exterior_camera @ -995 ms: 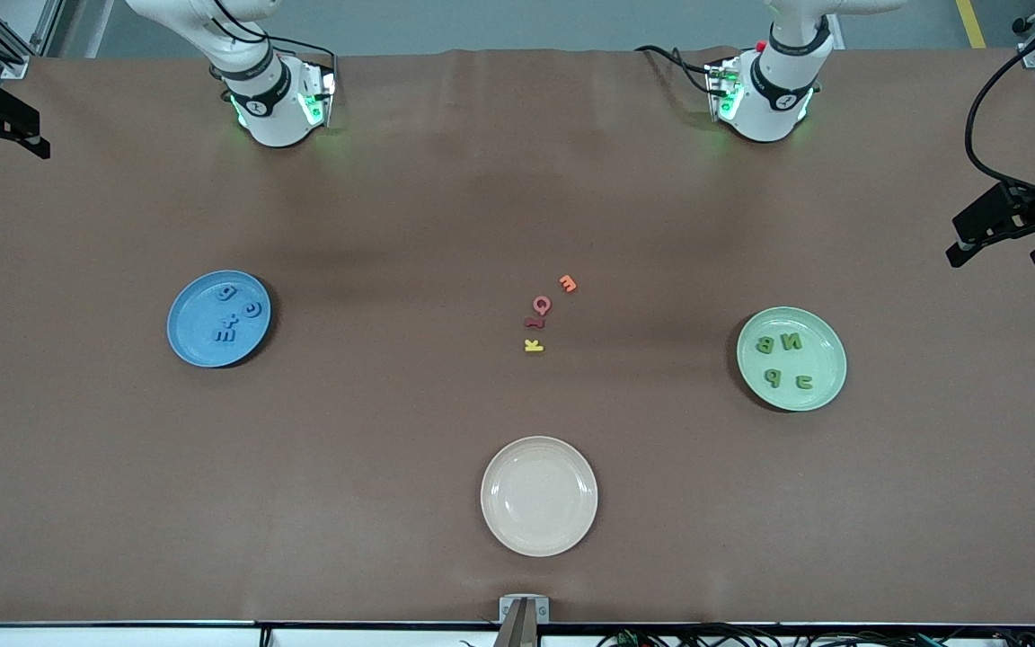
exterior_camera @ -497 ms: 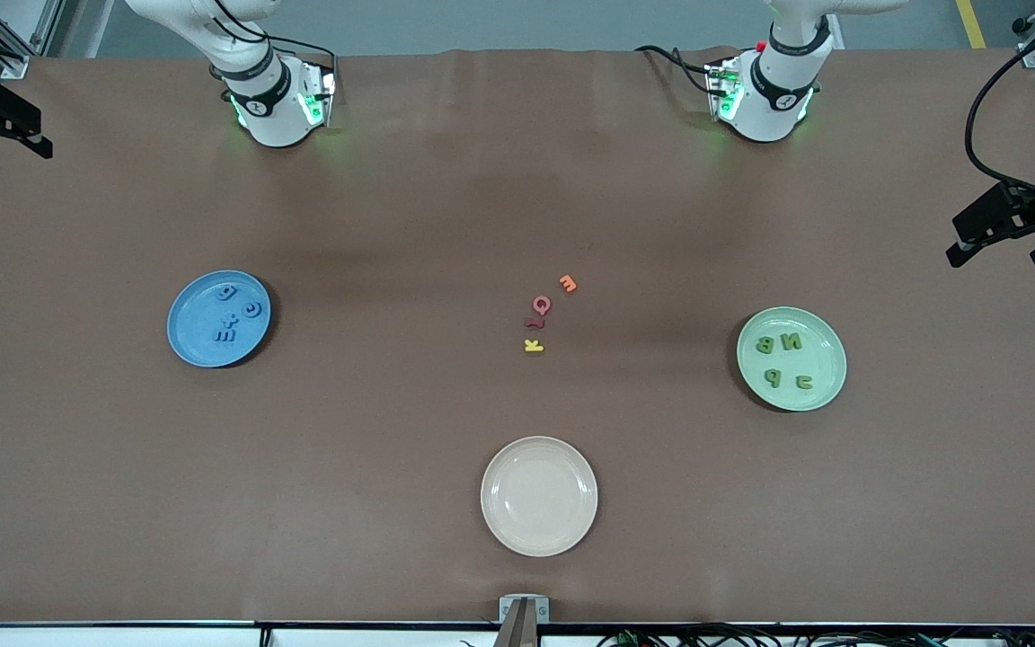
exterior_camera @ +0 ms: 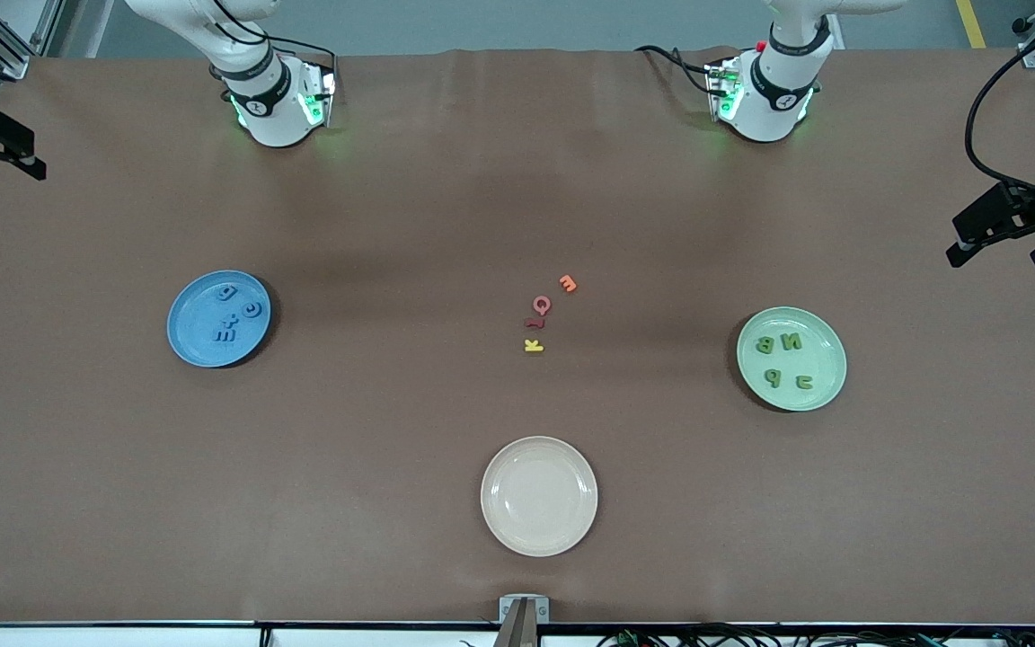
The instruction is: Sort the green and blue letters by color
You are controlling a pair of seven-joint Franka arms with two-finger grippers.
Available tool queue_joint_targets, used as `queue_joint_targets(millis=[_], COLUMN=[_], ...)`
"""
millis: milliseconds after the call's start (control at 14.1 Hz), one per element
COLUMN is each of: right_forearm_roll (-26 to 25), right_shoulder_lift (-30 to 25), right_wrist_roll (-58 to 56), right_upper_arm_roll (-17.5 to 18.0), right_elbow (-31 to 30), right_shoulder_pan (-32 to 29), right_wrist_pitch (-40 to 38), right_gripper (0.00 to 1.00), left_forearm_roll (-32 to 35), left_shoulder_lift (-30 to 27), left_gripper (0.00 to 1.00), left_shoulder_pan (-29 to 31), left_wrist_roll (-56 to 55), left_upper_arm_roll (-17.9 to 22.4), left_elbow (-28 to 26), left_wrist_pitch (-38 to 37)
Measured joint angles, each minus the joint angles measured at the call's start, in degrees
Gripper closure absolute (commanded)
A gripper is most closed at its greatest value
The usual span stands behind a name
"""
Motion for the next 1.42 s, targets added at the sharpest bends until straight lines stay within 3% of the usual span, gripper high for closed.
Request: queue_joint_targets(millis=[1421], right_forearm_roll=[1.55], right_shoulder_lift=[1.18], right_wrist_roll=[1.77], right_upper_arm_roll=[-0.48], right_elbow=[-0.22], right_shoulder_pan=[-0.62], right_wrist_pitch=[-0.33], right_gripper=[0.00], left_forearm_roll=[0.00], left_shoulder_lift=[0.00], left_gripper=[0.00], left_shoulder_pan=[-0.05], left_wrist_roll=[0.00], left_upper_arm_roll=[-0.05], left_elbow=[0.06], left_wrist_pitch=[-2.13])
